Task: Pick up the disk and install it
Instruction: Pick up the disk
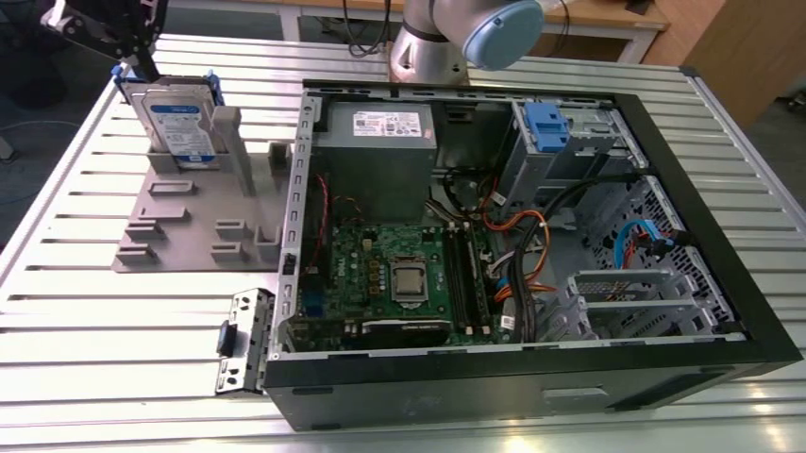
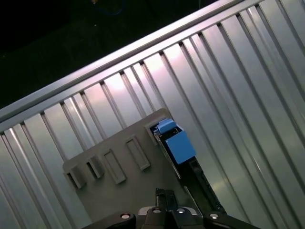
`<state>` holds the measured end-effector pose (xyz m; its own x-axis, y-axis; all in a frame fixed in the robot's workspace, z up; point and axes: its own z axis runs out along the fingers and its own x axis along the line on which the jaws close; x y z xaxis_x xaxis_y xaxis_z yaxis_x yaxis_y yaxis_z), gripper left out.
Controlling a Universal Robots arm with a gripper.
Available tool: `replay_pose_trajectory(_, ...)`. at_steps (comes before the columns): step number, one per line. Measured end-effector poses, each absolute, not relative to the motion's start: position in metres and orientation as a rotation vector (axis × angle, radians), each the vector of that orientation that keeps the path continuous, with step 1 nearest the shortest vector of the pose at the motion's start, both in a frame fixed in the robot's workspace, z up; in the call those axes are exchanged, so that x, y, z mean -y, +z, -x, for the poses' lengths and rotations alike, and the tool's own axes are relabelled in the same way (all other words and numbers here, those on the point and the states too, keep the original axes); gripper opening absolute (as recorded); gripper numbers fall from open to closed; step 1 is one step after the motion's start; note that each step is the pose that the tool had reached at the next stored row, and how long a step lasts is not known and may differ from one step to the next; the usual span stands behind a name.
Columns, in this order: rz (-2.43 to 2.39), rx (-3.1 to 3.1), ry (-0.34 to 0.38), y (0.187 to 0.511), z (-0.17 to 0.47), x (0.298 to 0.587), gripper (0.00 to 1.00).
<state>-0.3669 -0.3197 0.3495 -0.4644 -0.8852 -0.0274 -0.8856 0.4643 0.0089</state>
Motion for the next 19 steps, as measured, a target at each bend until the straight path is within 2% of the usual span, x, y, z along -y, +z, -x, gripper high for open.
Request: replay_pose_trajectory(19,1.851,-2.517,0.037,0.3495,0.3669,0.3197,0.1)
